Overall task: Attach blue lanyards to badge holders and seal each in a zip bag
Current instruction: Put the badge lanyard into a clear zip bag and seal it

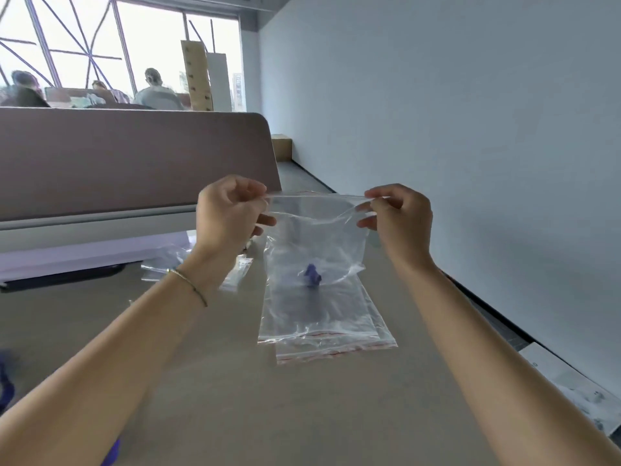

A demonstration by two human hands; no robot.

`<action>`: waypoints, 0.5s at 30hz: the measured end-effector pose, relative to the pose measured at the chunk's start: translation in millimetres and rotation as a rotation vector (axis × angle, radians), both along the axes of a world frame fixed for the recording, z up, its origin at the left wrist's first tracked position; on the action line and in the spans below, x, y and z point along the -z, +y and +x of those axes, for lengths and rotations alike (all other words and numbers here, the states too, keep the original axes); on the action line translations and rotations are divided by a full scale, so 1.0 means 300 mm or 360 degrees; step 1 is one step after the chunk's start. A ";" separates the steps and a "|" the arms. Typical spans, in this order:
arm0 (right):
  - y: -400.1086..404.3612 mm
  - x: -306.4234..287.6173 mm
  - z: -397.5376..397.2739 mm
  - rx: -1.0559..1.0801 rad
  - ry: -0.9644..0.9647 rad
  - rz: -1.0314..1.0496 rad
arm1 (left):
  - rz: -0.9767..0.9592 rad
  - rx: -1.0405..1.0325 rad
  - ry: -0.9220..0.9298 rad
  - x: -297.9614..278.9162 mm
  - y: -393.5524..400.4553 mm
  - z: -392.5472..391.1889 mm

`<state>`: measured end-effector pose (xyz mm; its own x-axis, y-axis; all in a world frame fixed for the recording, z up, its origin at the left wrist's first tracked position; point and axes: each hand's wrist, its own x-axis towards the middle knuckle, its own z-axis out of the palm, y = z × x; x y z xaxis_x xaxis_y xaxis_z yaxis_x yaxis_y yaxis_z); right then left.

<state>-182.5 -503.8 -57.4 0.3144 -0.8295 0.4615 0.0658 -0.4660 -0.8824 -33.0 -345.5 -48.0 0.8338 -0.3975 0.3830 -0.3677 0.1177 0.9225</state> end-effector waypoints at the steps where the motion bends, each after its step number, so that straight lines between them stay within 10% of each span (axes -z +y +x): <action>1: 0.012 -0.025 -0.003 -0.0014 -0.0034 -0.0006 | -0.0053 -0.0010 -0.0019 -0.030 0.015 -0.007; 15: 0.160 -0.226 -0.062 -0.0189 -0.0367 -0.0102 | -0.0297 0.0009 -0.0208 -0.251 0.244 -0.102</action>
<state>-201.1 -455.7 10.3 0.2884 -0.7600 0.5824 0.3192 -0.4971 -0.8068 -63.6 -272.4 27.3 0.7703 -0.3142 0.5549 -0.4814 0.2843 0.8291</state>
